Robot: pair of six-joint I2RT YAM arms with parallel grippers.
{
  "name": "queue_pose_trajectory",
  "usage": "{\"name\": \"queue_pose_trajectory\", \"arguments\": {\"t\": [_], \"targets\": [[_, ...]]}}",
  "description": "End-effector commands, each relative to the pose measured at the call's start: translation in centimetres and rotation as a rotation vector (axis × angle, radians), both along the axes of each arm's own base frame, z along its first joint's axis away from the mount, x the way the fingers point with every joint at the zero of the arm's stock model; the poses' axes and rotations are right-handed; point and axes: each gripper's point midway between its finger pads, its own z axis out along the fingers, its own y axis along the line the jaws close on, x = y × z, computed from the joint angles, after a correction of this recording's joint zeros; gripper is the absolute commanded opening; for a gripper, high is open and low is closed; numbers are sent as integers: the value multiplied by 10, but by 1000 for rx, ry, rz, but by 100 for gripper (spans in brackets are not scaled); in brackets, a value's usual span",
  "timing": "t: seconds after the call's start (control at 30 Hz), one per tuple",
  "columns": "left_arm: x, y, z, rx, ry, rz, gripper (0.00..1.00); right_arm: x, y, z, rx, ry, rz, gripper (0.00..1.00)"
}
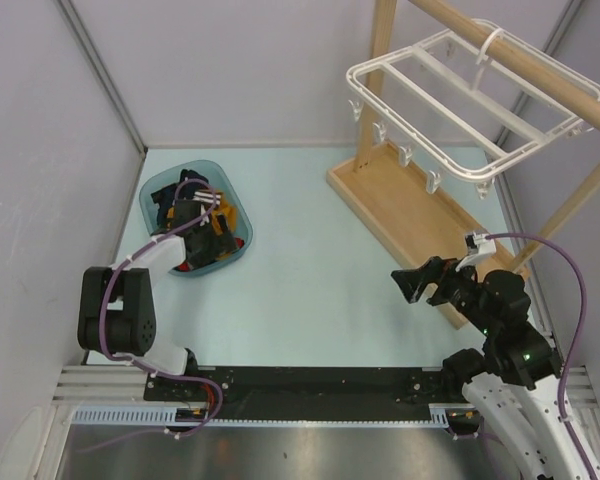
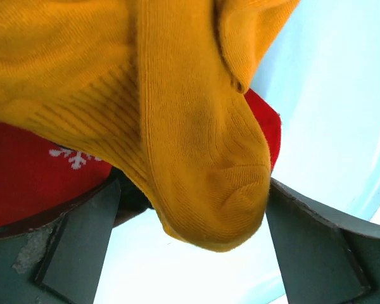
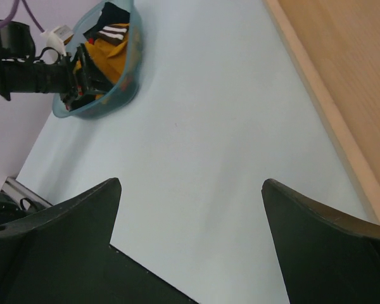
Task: Clip the socks to the hanger
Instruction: Move the bin to the center of the board.
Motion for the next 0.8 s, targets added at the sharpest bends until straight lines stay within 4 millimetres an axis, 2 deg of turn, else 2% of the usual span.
{"name": "queue_pose_trajectory", "arguments": {"t": [0.0,0.07,0.1,0.17,0.3,0.53,0.57,0.6,0.67,0.7,0.73,0.77], "targets": [[-5,-14,18,-29,-30,-57,100,-8,-24,13,-53,-9,-97,100],[-5,-22,21,-29,-37,-91,100,-10,-34,22,-61,-46,-143,100],[-9,-32,21,-31,-32,-126,100,-12,-39,35,-57,-81,-161,100],[-13,-44,18,-33,-23,-165,100,-12,-53,46,-79,-116,-225,100],[-27,-80,7,-28,8,-281,100,-12,-69,72,-97,-188,-297,100],[-45,-132,4,-25,21,-442,100,-17,-102,118,-139,-334,-441,100],[-45,-139,7,-23,13,-461,100,-20,-107,126,-141,-357,-462,100],[-55,-152,7,-15,17,-511,100,-21,-109,131,-142,-375,-468,100],[-61,-162,11,10,1,-545,100,-25,-112,143,-153,-414,-472,100],[-72,-172,12,23,0,-583,100,-27,-113,148,-151,-429,-474,100],[-75,-176,16,34,-14,-597,100,-27,-113,151,-158,-438,-472,100],[-76,-179,27,38,-53,-603,100,-28,-112,155,-166,-450,-461,100]]}}
